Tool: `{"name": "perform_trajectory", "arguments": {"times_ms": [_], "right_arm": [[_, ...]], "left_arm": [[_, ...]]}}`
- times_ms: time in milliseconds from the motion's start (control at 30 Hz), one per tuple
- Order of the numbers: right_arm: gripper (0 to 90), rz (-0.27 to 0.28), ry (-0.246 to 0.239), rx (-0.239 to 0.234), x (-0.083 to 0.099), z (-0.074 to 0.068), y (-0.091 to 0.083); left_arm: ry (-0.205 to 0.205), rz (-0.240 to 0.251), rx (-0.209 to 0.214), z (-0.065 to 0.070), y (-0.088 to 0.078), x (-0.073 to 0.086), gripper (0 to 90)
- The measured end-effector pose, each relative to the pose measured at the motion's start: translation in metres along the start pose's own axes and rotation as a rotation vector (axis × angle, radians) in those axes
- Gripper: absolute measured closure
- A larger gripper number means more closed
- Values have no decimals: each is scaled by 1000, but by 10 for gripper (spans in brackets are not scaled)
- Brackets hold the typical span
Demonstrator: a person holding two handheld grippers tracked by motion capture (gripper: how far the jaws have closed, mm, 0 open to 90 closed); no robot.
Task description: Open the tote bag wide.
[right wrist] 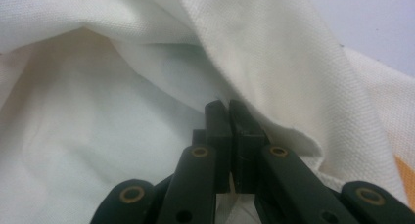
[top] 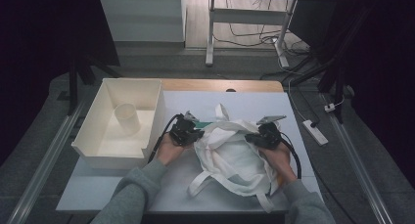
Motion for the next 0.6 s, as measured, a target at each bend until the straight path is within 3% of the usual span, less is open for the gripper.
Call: {"name": "perform_trajectory", "arguments": {"times_ms": [167,267,333,433,500,600], "right_arm": [[848,-1,-16,12,-1,-2,0],[679,29,-67,45,-11,-16,-14],[615,60,-105,37,-21,-36,-29],[587,74,-149,-40,-31,-79,-45],[585,44,-204,-84,-32,-107,-44],[576,-15,-248,-143,-30,-140,-27]], "left_arm": [[3,-4,-3,0,3,1,862],[8,-6,-4,1,2,1,862],[11,-8,-2,1,2,1,862],[6,-8,7,0,3,1,862],[0,-6,11,-1,3,1,862],[4,-5,7,0,2,1,862]]}}
Point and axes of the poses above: each handheld gripper's, and its own axes: y roughly forward along the jaws, x roughly out of its underside, z roughly to its right, the point moved 5 cm from there along y, roughly forward along the jaws, and after that the axes turned 5 degrees about -y, right-handed, at the moved point
